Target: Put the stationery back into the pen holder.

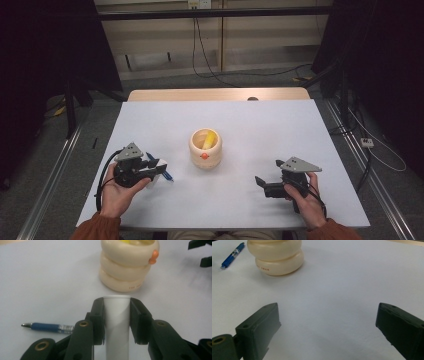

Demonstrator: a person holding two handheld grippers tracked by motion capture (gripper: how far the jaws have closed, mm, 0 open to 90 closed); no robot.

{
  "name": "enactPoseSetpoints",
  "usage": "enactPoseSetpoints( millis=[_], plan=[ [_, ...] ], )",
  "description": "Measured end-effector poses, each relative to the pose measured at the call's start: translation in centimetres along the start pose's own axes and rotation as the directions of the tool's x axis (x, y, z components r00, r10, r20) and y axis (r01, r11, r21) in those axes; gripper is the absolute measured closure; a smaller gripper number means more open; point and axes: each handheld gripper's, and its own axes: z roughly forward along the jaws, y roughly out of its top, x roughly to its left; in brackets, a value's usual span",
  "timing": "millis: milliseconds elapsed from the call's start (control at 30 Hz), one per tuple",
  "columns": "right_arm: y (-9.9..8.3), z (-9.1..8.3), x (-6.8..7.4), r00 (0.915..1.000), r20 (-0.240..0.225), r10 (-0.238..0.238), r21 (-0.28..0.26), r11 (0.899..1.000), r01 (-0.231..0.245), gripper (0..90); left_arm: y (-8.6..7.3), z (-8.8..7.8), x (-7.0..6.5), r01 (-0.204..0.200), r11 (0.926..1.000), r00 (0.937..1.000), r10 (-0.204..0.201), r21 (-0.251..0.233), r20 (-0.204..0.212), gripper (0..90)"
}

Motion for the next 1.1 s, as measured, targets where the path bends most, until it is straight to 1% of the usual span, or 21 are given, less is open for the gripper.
enactPoseSetpoints(
  millis=[33, 67, 133, 200, 267, 333, 400, 467, 600, 667, 767, 800, 900, 933, 1000, 1067, 1100],
  plan=[
    [0.0, 0.0, 0.0, 1.0, 0.001, 0.001, -0.001, 1.0, -0.001, 4.6, 0.0, 0.0, 0.0, -0.009, 0.9999, 0.9999, 0.009, -0.013, -0.008, 67.6],
    [0.0, 0.0, 0.0, 1.0, 0.0, 0.002, -0.001, 1.0, -0.002, 4.6, 0.1, -0.1, 0.0, -0.013, 0.9996, 0.9999, 0.013, -0.023, -0.007, 67.6],
    [0.0, 0.0, 0.0, 1.0, 0.001, 0.002, -0.002, 1.0, -0.002, 4.6, 0.1, 0.0, -0.1, -0.011, 0.9993, 0.9999, 0.011, -0.035, -0.009, 67.6],
    [0.0, -0.1, 0.0, 1.0, 0.001, 0.002, -0.004, 1.0, -0.002, 4.6, 0.1, 0.0, -0.1, -0.018, 0.9988, 0.9998, 0.018, -0.046, -0.013, 67.6],
    [0.0, -0.1, 0.0, 1.0, 0.001, 0.003, -0.003, 1.0, -0.003, 4.5, 0.2, 0.1, -0.2, -0.015, 0.9979, 0.9999, 0.015, -0.063, -0.009, 67.6],
    [0.0, -0.1, -0.1, 1.0, -0.001, 0.007, -0.004, 1.0, -0.007, 4.5, 0.5, 0.0, -0.3, -0.01, 0.9984, 0.9999, 0.01, -0.056, -0.01, 67.6],
    [0.0, -0.1, -0.1, 1.0, 0.0, 0.006, -0.005, 1.0, -0.006, 4.5, 0.9, 0.0, -0.6, -0.02, 0.9982, 0.9998, 0.02, -0.057, -0.003, 67.6],
    [0.0, -0.1, -0.1, 1.0, 0.0, 0.005, -0.004, 1.0, -0.005, 4.5, 1.3, 0.0, -0.9, -0.026, 0.9968, 0.9997, 0.026, -0.076, -0.001, 67.6],
    [0.0, -0.1, 0.0, 1.0, -0.001, 0.004, -0.003, 1.0, -0.004, 4.5, 2.0, 0.2, -1.5, -0.045, 0.9943, 0.999, 0.045, -0.096, 0.001, 67.6],
    [0.0, -0.1, 0.0, 1.0, -0.001, 0.003, -0.005, 1.0, -0.003, 4.5, 2.3, 0.4, -1.7, -0.055, 0.9939, 0.9985, 0.055, -0.096, 0.001, 67.6],
    [0.0, -0.1, -0.1, 1.0, -0.001, 0.004, -0.004, 1.0, -0.004, 4.5, 2.7, 0.8, -1.9, -0.06, 0.9931, 0.998, 0.062, -0.1, 0.011, 67.6],
    [0.0, -0.1, -0.1, 1.0, 0.0, 0.005, -0.004, 1.0, -0.005, 4.5, 2.9, 0.9, -2.0, -0.072, 0.9923, 0.9973, 0.073, -0.101, 0.006, 67.6],
    [0.0, -0.1, 0.0, 1.0, 0.001, 0.005, -0.004, 1.0, -0.005, 4.6, 3.5, 1.2, -2.1, -0.064, 0.9906, 0.9975, 0.067, -0.121, 0.021, 67.6],
    [0.0, -0.1, 0.0, 1.0, 0.0, 0.004, -0.003, 1.0, -0.004, 4.6, 3.7, 1.3, -2.1, -0.068, 0.9894, 0.9973, 0.071, -0.128, 0.018, 67.6],
    [0.0, -0.1, 0.0, 1.0, -0.001, 0.003, -0.003, 1.0, -0.003, 4.6, 4.1, 1.4, -2.1, -0.061, 0.9891, 0.9977, 0.064, -0.134, 0.023, 67.6],
    [0.0, -0.1, 0.0, 1.0, 0.0, 0.004, -0.004, 1.0, -0.004, 4.6, 4.6, 1.5, -2.1, -0.055, 0.99, 0.9978, 0.059, -0.13, 0.029, 67.6],
    [0.0, -0.1, -0.1, 1.0, -0.001, 0.003, -0.005, 1.0, -0.003, 4.6, 4.8, 1.5, -2.1, -0.054, 0.9887, 0.9978, 0.059, -0.14, 0.031, 67.6]
  ],
)
